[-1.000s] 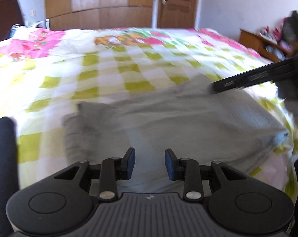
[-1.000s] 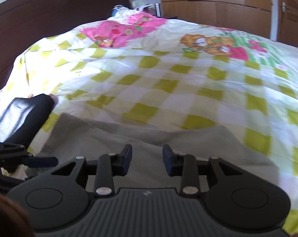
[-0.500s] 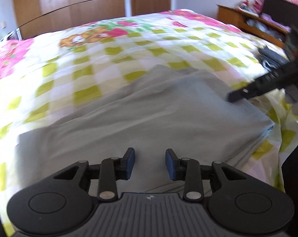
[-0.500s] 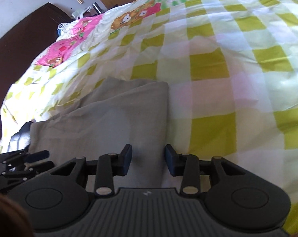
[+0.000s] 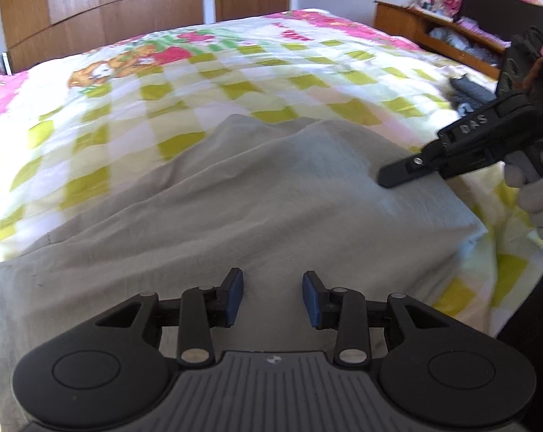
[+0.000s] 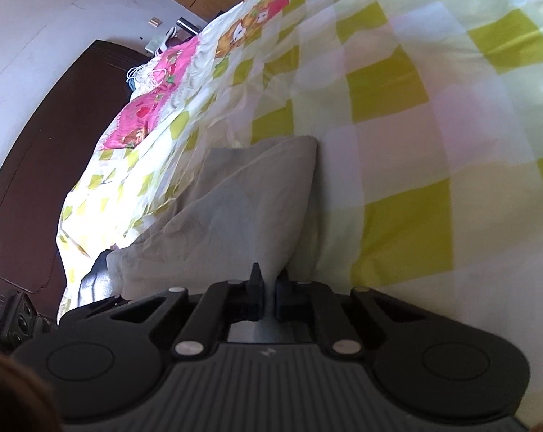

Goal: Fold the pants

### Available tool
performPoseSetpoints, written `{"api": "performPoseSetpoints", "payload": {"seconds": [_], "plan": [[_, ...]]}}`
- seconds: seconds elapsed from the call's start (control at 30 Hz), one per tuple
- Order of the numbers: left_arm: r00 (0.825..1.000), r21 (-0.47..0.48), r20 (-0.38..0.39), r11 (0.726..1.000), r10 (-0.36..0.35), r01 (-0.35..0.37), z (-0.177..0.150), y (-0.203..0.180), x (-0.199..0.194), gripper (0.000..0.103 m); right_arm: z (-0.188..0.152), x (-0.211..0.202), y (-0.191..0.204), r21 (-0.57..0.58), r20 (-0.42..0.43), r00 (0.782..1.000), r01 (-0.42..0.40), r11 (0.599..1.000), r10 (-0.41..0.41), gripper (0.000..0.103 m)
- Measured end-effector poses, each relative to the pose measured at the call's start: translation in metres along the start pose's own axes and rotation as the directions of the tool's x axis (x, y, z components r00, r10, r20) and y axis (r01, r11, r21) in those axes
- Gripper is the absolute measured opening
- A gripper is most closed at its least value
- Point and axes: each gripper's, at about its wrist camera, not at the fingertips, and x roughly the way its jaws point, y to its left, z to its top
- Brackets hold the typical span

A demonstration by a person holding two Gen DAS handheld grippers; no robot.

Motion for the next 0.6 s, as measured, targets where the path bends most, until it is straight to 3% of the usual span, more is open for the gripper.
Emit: {"api": "performPoseSetpoints", "payload": {"seconds": [0.13, 0.2, 0.3, 0.4, 0.5, 0.6], "plan": [[0.997, 0.049, 0.01, 0.996, -0.077, 0.077, 0.005, -0.027, 0.008, 0.048, 0.008, -0.03, -0.014, -0.019, 0.036, 0.995, 0.094, 0.995, -0.093, 0.005], [0.996, 0.069, 0.025, 0.994, -0.082, 0.08, 0.009, -0.035, 0.01, 0.048, 0.014, -0.046, -0.021, -0.024, 0.057, 0.988, 0.147, 0.989, -0.145, 0.005], [0.995, 0.025, 0.063, 0.997, -0.077, 0.075, 0.015, -0.031, 0.005, 0.048, 0.02, -0.063, -0.029, -0.013, 0.075, 0.975, 0.211, 0.977, -0.21, 0.005], [0.996, -0.018, 0.086, 1.0, -0.022, 0.024, 0.017, -0.027, 0.004, 0.048, 0.02, -0.066, -0.029, -0.031, 0.078, 0.962, 0.264, 0.964, -0.261, 0.006], [0.997, 0.015, 0.054, 0.998, 0.052, -0.053, 0.013, -0.032, 0.016, 0.048, 0.015, -0.062, -0.019, -0.063, 0.081, 0.954, 0.294, 0.954, -0.288, 0.007], [0.991, 0.005, 0.089, 0.995, 0.096, -0.097, 0.016, -0.037, 0.012, 0.048, 0.013, -0.066, -0.011, -0.056, 0.107, 0.951, 0.298, 0.953, -0.291, 0.007]]}}
